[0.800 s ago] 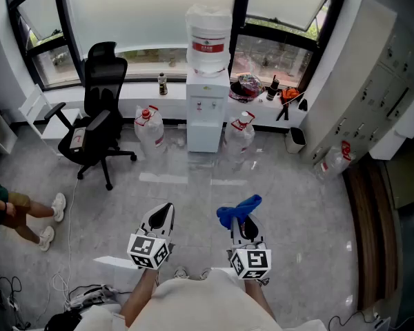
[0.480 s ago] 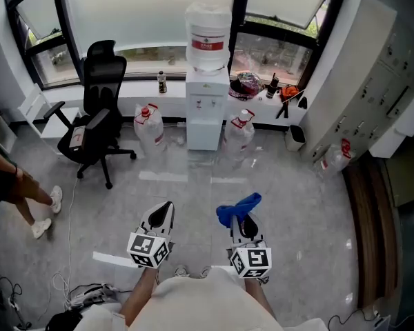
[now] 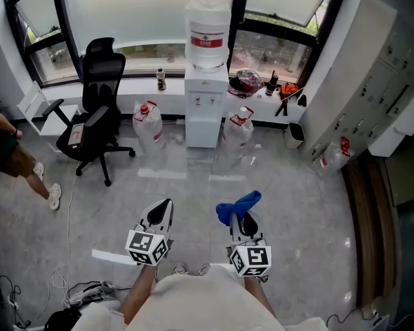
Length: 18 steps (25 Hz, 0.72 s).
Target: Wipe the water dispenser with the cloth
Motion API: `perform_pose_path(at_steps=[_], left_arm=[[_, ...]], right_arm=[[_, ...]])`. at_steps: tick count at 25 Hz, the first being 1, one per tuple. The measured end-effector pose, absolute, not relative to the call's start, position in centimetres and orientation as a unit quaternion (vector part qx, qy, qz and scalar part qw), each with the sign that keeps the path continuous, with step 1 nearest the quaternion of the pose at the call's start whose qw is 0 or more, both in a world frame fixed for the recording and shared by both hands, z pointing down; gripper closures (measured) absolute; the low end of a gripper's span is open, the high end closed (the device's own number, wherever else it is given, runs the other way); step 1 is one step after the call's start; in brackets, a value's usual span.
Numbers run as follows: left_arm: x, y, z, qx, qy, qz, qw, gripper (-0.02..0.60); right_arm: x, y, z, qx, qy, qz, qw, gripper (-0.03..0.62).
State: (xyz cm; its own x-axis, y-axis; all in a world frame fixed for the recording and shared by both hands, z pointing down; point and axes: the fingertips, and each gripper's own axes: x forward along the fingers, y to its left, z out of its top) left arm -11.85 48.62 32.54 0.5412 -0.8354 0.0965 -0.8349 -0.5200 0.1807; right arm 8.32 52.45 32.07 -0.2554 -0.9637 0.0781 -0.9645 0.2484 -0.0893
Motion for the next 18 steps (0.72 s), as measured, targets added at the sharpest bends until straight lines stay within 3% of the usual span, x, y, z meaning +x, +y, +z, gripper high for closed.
perform_pose_path(at_steps=[18], left_arm=[[-6.9,48.5,34.2,0.861,-0.497,0.005,0.113,0.571]], right_arm=[[12.6,52.0,33.7,0.581,-0.81,0.073,0.01,0.491]])
